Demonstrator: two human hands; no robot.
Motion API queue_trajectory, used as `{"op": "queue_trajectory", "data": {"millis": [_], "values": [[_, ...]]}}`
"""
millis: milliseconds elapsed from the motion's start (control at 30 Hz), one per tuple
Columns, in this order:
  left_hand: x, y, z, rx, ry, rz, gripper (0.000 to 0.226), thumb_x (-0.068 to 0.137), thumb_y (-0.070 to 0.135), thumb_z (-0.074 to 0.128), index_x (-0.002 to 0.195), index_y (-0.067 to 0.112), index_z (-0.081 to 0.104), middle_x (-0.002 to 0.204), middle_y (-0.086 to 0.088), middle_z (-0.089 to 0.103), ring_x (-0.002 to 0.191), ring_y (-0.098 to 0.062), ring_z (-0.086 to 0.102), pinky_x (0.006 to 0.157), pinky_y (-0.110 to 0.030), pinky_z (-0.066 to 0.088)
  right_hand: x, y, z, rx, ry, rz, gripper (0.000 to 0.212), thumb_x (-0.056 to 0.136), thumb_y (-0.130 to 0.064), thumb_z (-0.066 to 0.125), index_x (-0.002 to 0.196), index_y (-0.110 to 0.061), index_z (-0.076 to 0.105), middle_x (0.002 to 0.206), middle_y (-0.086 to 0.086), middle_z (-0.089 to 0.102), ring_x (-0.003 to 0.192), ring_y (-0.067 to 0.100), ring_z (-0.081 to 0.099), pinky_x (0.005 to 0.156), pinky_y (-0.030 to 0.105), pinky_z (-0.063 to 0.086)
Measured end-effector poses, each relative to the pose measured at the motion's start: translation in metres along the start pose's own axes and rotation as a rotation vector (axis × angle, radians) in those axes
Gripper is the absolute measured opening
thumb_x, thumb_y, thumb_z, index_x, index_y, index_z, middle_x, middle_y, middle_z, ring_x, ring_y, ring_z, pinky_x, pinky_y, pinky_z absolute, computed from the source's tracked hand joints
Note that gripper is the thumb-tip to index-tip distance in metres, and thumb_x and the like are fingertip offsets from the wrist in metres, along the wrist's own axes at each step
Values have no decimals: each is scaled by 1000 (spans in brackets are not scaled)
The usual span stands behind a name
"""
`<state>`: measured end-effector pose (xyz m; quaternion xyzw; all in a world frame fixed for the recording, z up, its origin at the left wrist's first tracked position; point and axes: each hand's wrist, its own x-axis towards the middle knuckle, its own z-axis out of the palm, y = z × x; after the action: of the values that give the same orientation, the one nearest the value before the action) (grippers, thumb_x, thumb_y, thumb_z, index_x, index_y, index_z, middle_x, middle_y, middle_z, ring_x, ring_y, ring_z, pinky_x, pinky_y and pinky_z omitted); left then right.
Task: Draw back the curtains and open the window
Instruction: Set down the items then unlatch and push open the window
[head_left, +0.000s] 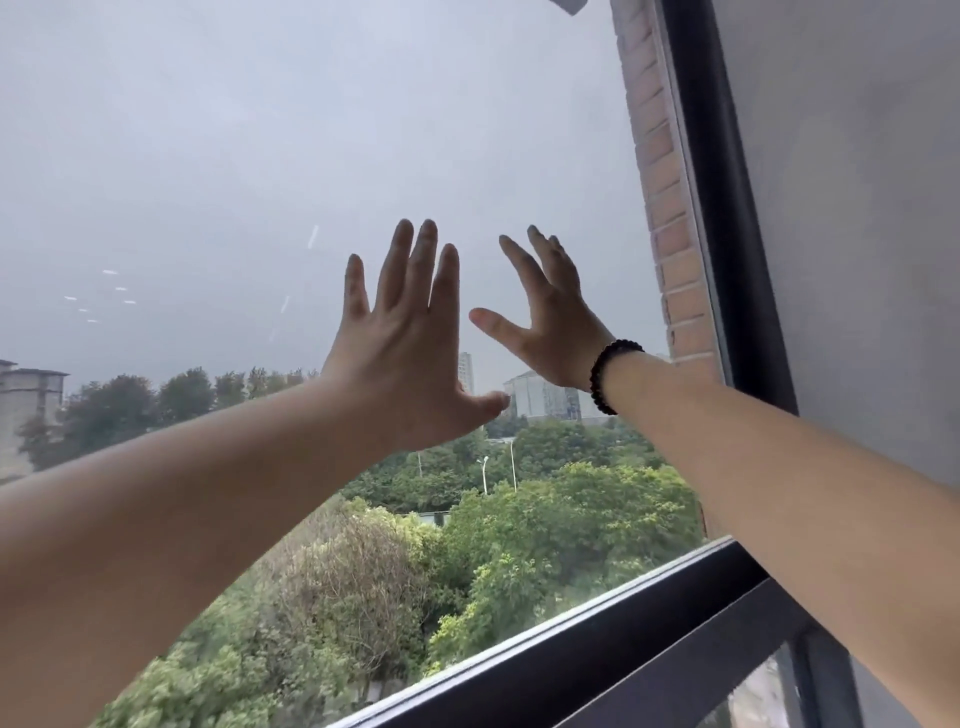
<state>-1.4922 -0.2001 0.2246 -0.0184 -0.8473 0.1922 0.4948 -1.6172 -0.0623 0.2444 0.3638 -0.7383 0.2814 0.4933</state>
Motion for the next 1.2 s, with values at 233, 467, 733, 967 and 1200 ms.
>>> {"op": "queue_trajectory", "data": {"millis": [233, 467, 733, 967, 1200], "values": [[56, 103, 42, -48, -20, 24, 131, 70, 82, 50, 149, 4, -20, 156, -12, -32, 141, -25, -34, 118, -56, -4, -14, 114, -29, -10, -134, 54, 100, 76, -72, 54, 153, -32, 5, 158, -4, -23, 144, 18, -23, 115, 60, 2], [83, 167, 85, -12, -75, 60, 132, 70, 85, 44, 149, 1, -20, 155, -14, -33, 141, -29, -35, 117, -57, -4, -46, 190, -37, -30, -218, 125, 111, 65, -81, 46, 152, -35, -4, 153, -9, -34, 141, 18, -32, 114, 63, -2], [98, 197, 120, 116, -148, 106, 123, 70, 87, 41, 153, 14, -14, 153, -14, -36, 139, -31, -38, 108, -70, -12, -66, 250, -32, 72, -281, 254, 126, 51, -87, 56, 147, -46, -15, 147, -12, -44, 137, 20, -38, 112, 65, -1], [99, 208, 142, 335, -227, 170, 110, 74, 89, 25, 149, 27, -24, 148, -14, -44, 133, -39, -43, 94, -79, -17, -75, 261, -19, 105, -313, 229, 126, 54, -79, 63, 140, -51, -25, 147, -8, -45, 135, 25, -41, 109, 65, -13], [98, 212, 147, 390, -217, 155, 110, 73, 90, 19, 148, 25, -27, 148, -15, -44, 133, -41, -43, 94, -80, -14, -76, 261, -21, 118, -325, 239, 128, 50, -81, 60, 141, -50, -25, 149, -6, -42, 135, 24, -41, 108, 66, -12]]}}
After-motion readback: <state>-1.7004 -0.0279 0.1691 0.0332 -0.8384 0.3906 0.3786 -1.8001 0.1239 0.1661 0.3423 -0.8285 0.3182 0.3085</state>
